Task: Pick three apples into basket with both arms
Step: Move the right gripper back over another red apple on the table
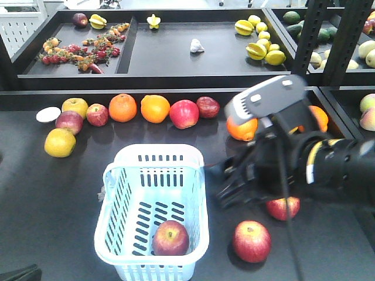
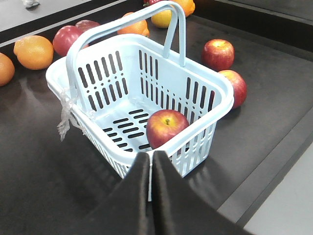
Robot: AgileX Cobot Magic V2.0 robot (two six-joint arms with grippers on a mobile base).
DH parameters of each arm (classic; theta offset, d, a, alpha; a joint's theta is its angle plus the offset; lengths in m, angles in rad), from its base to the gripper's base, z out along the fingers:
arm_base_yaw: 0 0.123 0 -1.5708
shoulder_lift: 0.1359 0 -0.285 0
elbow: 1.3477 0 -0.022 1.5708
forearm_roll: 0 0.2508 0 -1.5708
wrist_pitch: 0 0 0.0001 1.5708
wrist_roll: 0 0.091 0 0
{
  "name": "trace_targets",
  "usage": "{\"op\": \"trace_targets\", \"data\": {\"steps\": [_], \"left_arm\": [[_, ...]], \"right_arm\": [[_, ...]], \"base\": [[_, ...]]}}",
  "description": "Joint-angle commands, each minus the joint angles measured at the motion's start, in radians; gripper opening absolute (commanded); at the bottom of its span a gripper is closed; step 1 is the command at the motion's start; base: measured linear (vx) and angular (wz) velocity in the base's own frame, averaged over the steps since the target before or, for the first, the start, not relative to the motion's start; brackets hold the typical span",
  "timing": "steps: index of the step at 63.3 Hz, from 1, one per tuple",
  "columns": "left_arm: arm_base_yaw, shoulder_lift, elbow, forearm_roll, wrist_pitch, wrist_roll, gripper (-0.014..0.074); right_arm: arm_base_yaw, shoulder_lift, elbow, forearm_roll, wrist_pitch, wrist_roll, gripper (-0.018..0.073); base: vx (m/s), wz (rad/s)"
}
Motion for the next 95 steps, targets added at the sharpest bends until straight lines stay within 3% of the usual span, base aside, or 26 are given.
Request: {"op": "trace_targets", "data": {"steps": [1, 14, 40, 49, 59, 80, 95], "left_arm": [[-0.002, 0.007, -0.029, -0.015, -0.068, -0.008, -0.0006], [-0.002, 0.007, -0.029, -0.015, -0.068, -0.008, -0.0006], [-0.002, 0.007, -0.029, -0.015, -0.068, -0.008, -0.0006], [-0.002, 0.007, -0.029, -0.015, -0.068, -0.008, -0.0006], [-0.002, 0.007, -0.029, -0.015, -0.068, -0.008, -0.0006], [-0.002, 0.007, -0.029, -0.015, -0.068, -0.008, -0.0006], [-0.002, 0.007, -0.029, -0.015, -0.068, -0.008, -0.0006]], "right_arm": [[-0.073, -0.023, -0.031, -0.079, 0.032, 0.085, 0.0419], [-0.154, -0.007, -0.031, -0.083, 0.148, 0.044, 0.0422], [-0.165, 0.206, -0.031, -0.084, 0.273, 0.033, 0.0668], [-0.167, 0.293, -0.031, -0.084, 0.293, 0.032, 0.0671], [-0.188, 0.346, -0.031, -0.084, 0.226, 0.040, 0.0662], [-0.188, 0.347, -0.031, -0.087, 0.219, 0.044, 0.0575], [-0.188, 0.349, -0.031, -0.095, 0.208, 0.130, 0.0630]], "base": [[0.00, 0.00], [0.00, 0.00], [0.00, 0.00], [0.00, 0.00], [0.00, 0.00], [0.00, 0.00], [0.00, 0.00]]}}
